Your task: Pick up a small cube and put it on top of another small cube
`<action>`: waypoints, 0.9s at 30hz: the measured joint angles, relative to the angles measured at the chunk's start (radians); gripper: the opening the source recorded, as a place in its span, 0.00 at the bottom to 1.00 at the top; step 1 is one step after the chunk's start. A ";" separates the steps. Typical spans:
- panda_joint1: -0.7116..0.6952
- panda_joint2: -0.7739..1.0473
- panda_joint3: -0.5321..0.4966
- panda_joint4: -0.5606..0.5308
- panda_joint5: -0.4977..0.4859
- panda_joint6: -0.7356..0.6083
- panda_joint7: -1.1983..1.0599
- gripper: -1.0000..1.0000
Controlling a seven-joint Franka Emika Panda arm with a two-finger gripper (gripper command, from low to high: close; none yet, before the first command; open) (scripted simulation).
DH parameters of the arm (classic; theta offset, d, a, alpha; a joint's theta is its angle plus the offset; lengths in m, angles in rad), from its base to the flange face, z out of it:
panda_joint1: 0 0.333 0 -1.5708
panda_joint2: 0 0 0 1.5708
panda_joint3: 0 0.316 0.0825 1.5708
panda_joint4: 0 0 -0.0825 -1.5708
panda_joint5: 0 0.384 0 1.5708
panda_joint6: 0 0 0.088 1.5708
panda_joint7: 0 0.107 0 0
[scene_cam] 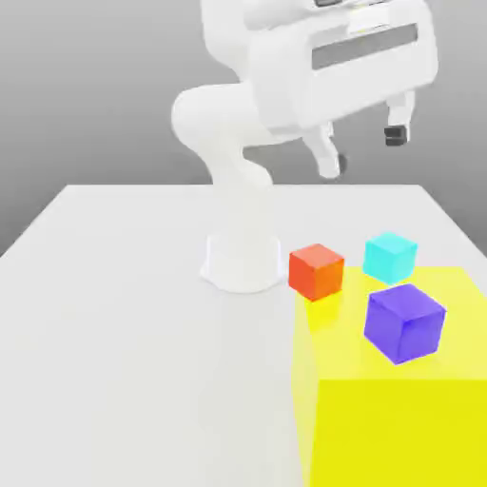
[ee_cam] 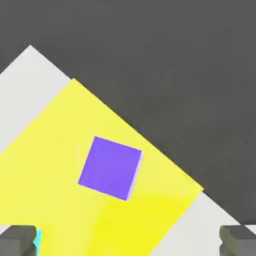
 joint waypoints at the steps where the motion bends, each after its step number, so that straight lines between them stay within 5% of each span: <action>1: 0.019 0.023 0.000 -0.005 0.033 -0.014 -0.049 0.50; 15: 0.229 0.283 0.063 -0.063 0.554 -0.308 -0.784 0.50; 27: 0.462 0.340 0.196 -0.228 0.569 -0.246 -0.405 0.50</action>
